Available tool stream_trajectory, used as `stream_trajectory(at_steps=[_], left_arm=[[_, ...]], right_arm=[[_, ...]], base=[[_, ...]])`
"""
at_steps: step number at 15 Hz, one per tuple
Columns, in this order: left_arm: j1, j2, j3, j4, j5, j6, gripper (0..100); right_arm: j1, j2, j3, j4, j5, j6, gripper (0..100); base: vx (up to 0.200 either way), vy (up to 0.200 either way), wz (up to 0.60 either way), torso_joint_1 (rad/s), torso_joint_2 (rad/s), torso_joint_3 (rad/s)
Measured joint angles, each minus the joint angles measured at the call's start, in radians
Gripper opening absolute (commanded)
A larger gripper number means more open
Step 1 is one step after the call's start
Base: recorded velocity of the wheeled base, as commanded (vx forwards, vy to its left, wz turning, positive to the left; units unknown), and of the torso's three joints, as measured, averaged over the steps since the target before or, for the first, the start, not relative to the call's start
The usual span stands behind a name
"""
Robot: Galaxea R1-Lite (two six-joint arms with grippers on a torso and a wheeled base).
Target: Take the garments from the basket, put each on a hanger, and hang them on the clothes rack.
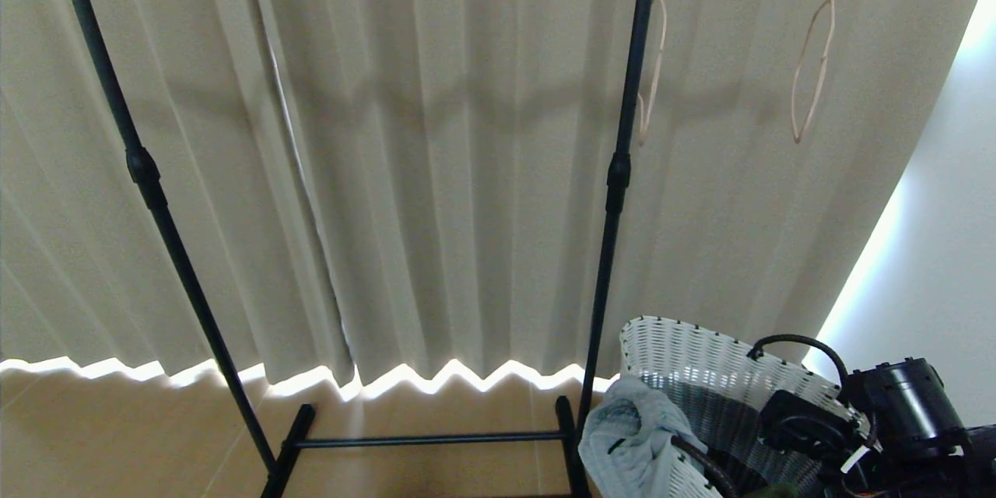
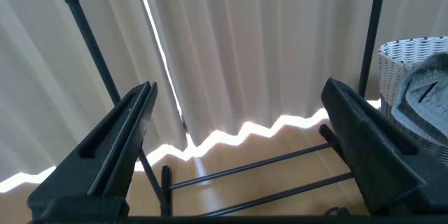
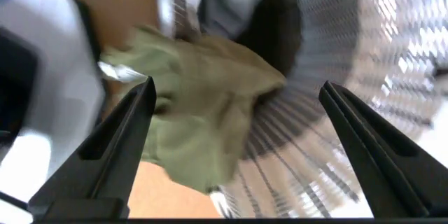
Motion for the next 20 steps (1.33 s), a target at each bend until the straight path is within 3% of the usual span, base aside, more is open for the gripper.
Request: stream_trajectory(at_steps=[1,7,12,14,17,20], left_arm=[[0.000,0.000,0.000,0.000,0.000,0.000,100],[0.000,0.000,0.000,0.000,0.000,0.000,100],[0.000,0.000,0.000,0.000,0.000,0.000,100],[0.000,0.000,0.000,0.000,0.000,0.000,100],[0.000,0.000,0.000,0.000,0.000,0.001,100],[0.000,0.000,0.000,0.000,0.000,0.000,100]], right_arm=[[0.000,0.010,-0.003,0.000,-0.006,0.000,0],[0.001,0.039,-0.007,-0.035,-0.023,0.020,0],[-0.003,-0.043,0.014,-0.031,-0.025,0.045,0],[-0.005,-0.147,0.023,-0.028,-0.026,0.083,0],[-0.023,-0.432,0.014,-0.021,-0.025,0.141,0],[-0.060,-0.691,-0.070,-0.012,-0.025,0.176,0]], base=[[0.000,0.000,0.00,0.000,0.00,0.000],[0.000,0.000,0.00,0.000,0.00,0.000],[0.000,0.000,0.00,0.000,0.00,0.000],[0.000,0.000,0.00,0.000,0.00,0.000],[0.000,0.000,0.00,0.000,0.00,0.000],[0.000,0.000,0.00,0.000,0.00,0.000]])
